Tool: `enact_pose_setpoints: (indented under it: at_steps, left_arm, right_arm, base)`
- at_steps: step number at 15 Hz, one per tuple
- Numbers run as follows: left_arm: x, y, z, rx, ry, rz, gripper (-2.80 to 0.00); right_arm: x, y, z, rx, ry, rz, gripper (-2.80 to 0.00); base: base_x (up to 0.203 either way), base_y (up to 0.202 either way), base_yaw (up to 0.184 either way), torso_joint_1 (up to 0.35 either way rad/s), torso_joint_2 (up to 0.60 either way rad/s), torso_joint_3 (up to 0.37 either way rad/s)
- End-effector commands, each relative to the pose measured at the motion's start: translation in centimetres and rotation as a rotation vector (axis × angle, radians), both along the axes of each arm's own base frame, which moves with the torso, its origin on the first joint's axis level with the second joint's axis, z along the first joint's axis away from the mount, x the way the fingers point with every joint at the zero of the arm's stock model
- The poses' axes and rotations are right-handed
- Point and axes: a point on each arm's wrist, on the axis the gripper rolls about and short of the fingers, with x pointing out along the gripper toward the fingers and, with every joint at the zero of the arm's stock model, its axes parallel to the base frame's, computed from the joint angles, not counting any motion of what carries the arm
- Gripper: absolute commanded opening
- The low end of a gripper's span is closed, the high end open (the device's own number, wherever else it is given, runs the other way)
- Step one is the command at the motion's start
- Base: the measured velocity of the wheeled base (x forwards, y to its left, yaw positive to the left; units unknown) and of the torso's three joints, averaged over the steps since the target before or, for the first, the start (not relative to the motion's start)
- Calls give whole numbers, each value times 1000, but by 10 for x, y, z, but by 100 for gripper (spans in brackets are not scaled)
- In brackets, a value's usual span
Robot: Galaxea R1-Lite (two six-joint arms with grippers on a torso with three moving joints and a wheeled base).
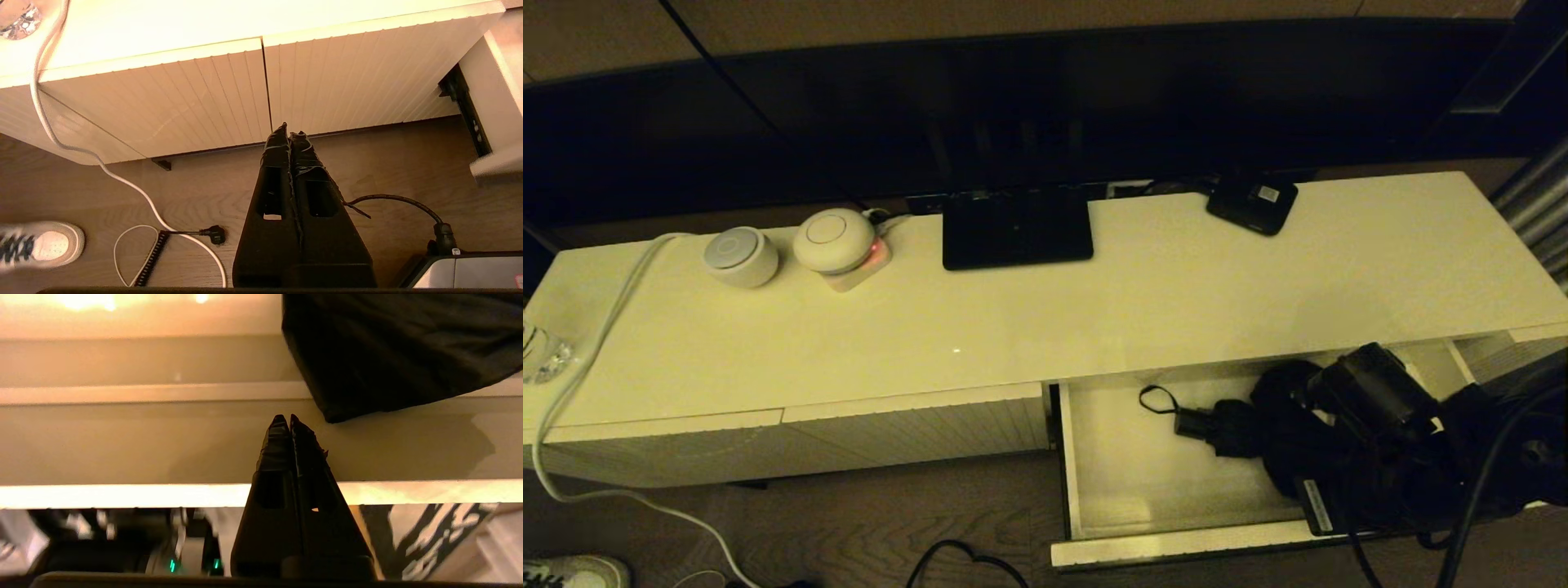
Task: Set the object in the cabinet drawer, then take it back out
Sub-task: Open the drawer
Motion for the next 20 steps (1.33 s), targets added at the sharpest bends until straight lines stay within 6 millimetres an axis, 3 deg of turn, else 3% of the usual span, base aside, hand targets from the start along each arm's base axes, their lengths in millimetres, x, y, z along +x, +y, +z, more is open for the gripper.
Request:
enact_pose_setpoints:
  at_steps: [1, 6, 9, 12, 20]
  left_arm:
    - [0, 0, -1, 0, 3, 0, -280]
    - [0, 0, -1, 0, 3, 0, -280]
    - [0, 0, -1, 0, 3, 0, -280]
    - [0, 0, -1, 0, 3, 0, -280]
    - [0, 0, -1, 0, 3, 0, -280]
  right_arm:
    - [-8, 4, -2, 9, 27, 23, -280]
    - [-9, 5, -4, 14, 22, 13, -280]
    - [-6, 3, 2, -1, -70, -2, -280]
    - [-6, -5, 11, -101, -162, 145, -280]
    - [-33, -39, 57, -536, -303, 703, -280]
  base:
    - [0, 0, 0, 0, 0, 0]
    - [0, 0, 0, 0, 0, 0]
    - [0, 0, 0, 0, 0, 0]
    - [0, 0, 0, 0, 0, 0]
    - [0, 0, 0, 0, 0, 0]
